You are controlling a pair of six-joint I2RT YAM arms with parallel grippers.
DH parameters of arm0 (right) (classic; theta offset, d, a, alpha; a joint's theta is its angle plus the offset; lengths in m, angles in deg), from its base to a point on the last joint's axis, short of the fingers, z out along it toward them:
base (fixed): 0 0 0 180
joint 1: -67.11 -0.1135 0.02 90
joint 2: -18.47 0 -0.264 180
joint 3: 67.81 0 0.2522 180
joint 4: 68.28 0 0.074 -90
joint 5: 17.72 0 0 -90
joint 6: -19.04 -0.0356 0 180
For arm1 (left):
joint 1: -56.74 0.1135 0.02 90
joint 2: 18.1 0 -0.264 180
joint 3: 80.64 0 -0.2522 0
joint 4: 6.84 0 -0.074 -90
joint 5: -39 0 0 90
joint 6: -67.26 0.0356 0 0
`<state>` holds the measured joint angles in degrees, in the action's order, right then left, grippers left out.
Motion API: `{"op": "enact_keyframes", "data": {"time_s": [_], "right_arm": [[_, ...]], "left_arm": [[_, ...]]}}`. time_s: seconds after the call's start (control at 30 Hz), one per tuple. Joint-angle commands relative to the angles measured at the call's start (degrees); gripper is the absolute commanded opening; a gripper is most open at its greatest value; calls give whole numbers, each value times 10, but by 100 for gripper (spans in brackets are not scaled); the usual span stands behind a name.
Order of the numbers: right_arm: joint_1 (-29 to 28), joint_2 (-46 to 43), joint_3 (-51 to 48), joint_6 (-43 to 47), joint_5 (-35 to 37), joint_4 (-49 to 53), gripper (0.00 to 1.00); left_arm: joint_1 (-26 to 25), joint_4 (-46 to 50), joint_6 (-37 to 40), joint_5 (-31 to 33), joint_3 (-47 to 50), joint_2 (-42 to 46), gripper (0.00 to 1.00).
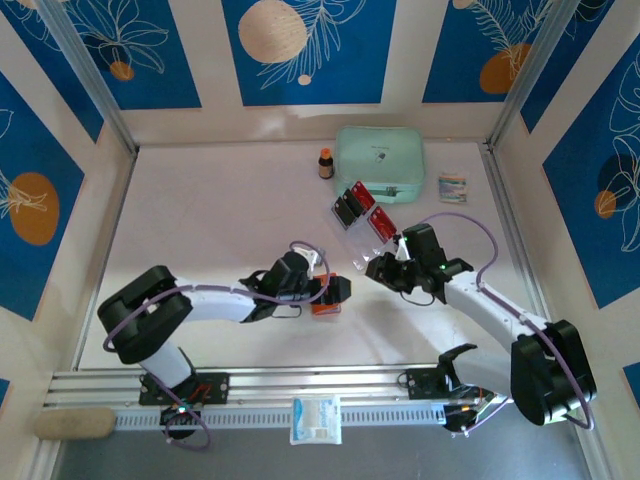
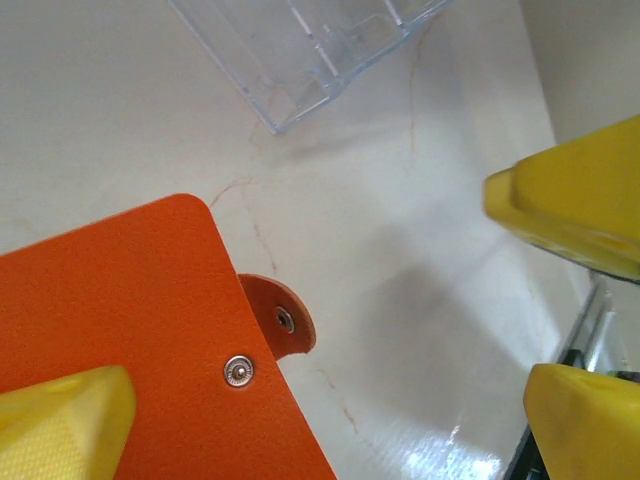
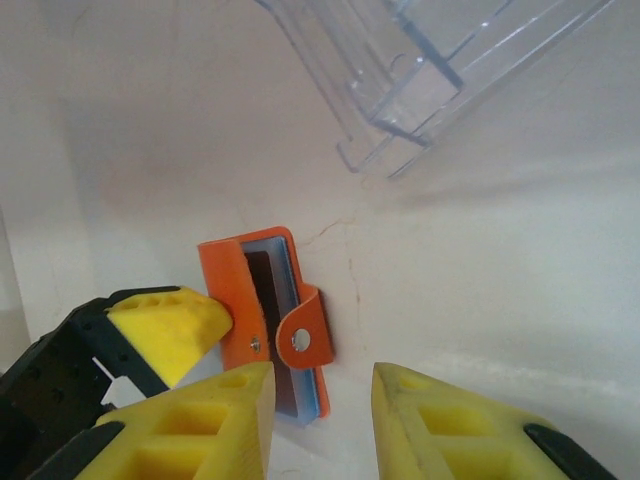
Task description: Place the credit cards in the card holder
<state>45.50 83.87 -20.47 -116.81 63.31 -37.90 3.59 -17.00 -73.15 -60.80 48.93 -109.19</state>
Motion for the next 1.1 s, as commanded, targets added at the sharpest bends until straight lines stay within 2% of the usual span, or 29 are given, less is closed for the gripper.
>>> {"op": "enact_keyframes", "data": {"time_s": [0.0, 0.27, 0.43, 0.63, 0.87, 1.07], "right_arm": [[-5, -16, 2, 1, -26, 24, 31], [-76, -10, 21, -26, -6, 14, 23], [-147, 26, 67, -38, 19, 10, 18], [-219, 91, 141, -31, 39, 11, 14], [-246, 174, 182, -20, 35, 5, 9], [-241, 201, 151, -20, 55, -4, 3]], "left_arm": [[-3, 108, 28, 34, -22, 33, 100], [23, 139, 44, 20, -70, 80, 100], [67, 171, 49, 25, -65, 143, 100], [130, 276, 65, 54, -54, 221, 100], [157, 372, 104, 72, -58, 209, 100], [157, 413, 152, 70, -68, 164, 100]]}}
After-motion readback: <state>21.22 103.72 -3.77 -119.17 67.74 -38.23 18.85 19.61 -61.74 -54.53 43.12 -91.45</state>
